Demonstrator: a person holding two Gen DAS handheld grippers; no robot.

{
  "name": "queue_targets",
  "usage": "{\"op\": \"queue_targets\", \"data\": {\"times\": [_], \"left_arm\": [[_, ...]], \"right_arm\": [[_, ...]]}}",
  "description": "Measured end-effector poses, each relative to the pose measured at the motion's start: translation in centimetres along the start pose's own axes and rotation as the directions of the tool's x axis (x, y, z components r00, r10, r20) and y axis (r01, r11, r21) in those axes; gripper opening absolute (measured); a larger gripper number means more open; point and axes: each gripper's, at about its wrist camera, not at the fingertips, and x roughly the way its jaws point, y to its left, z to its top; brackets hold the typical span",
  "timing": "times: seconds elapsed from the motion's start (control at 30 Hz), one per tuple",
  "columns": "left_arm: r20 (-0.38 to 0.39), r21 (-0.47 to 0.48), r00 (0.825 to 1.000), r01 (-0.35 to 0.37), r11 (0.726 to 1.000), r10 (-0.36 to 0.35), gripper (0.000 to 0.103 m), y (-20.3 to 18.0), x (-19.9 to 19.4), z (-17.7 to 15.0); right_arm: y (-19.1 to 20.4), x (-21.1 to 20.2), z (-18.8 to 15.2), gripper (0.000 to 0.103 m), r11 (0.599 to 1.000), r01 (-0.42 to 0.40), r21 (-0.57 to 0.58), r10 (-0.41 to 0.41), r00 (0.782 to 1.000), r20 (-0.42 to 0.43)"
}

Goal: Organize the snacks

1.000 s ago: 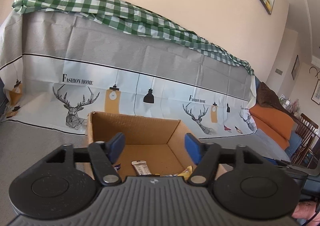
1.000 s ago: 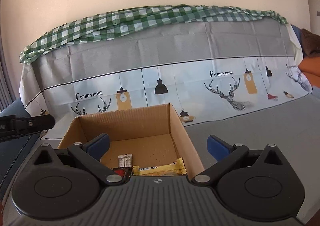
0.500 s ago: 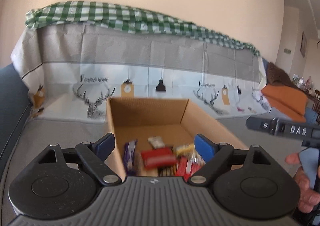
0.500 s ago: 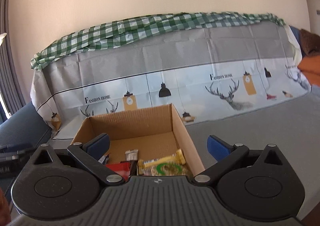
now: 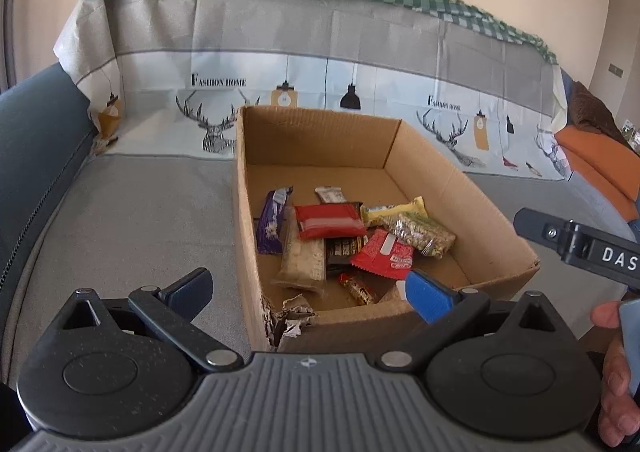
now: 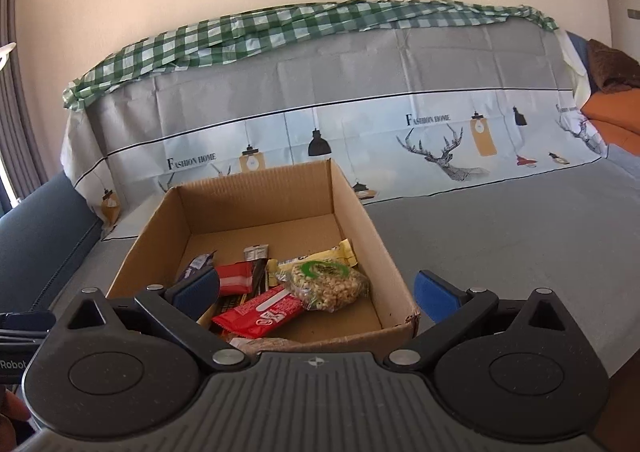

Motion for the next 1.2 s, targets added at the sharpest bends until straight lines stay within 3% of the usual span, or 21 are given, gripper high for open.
{"op": "queue_targets", "data": {"times": [0.13,1.2], "left_arm": [[-0.062,-0.025,0.998,-0.013,1.000,0.012,0.103,0.5,1.6,0.1],[-0.052,-0.004,0.999,-0.004,1.000,0.004,0.103,-0.1,1.8,0.2]], "right_arm": [[0.2,0.7,0.1,0.102,1.000,-0.012,0.004,0.012,1.000,-0.019],[1.1,1.4,-0.1,0.102,0.999,-0.015,-0.035,0.014,0.999,-0.033]]}}
